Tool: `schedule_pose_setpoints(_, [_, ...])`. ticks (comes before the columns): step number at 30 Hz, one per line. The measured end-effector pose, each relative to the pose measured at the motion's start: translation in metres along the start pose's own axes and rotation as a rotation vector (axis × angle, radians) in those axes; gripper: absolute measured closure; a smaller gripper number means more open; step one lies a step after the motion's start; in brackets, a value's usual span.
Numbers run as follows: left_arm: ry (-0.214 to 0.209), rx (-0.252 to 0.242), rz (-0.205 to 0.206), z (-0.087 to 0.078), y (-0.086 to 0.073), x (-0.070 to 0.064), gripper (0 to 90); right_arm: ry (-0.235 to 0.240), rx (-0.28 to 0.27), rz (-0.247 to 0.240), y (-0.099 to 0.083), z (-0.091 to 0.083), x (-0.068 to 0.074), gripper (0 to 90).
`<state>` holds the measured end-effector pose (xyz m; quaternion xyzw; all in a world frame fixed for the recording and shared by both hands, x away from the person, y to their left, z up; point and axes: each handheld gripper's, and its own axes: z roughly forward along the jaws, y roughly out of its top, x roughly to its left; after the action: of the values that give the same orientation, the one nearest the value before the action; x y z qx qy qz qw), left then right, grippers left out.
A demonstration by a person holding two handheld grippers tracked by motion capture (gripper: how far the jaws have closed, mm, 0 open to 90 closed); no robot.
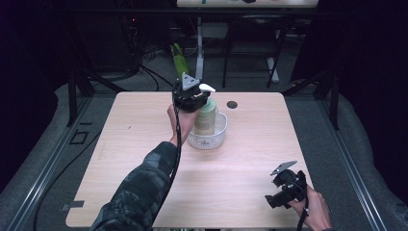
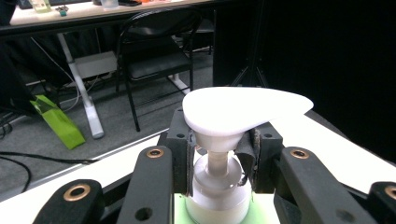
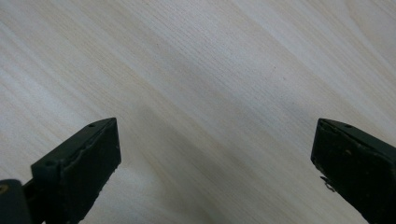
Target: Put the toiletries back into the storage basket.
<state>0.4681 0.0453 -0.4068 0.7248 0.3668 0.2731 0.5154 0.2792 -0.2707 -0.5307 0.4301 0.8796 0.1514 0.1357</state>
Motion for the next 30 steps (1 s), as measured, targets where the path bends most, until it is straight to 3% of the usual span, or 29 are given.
schedule_pose_setpoints(10, [-0.001,0.006,0.025,-0.007,-0.003,-0.003,67.5,-0.002,-0.004,-0.008,0.0,0.0,0.001,1.0])
schedule_pose_setpoints(20, [-0.018,0.02,0.018,-0.008,-0.002,-0.001,66.7,-0.001,-0.002,-0.008,0.0,0.001,0.001,1.1])
schedule_pose_setpoints(25, [-0.032,0.039,0.001,-0.01,0.0,0.003,53.1,-0.002,-0.003,-0.015,0.0,0.0,0.001,1.1])
schedule_pose_setpoints(30, [-0.033,0.092,0.001,-0.015,0.004,0.006,33.1,-0.002,-0.003,-0.014,0.0,0.0,0.001,1.1])
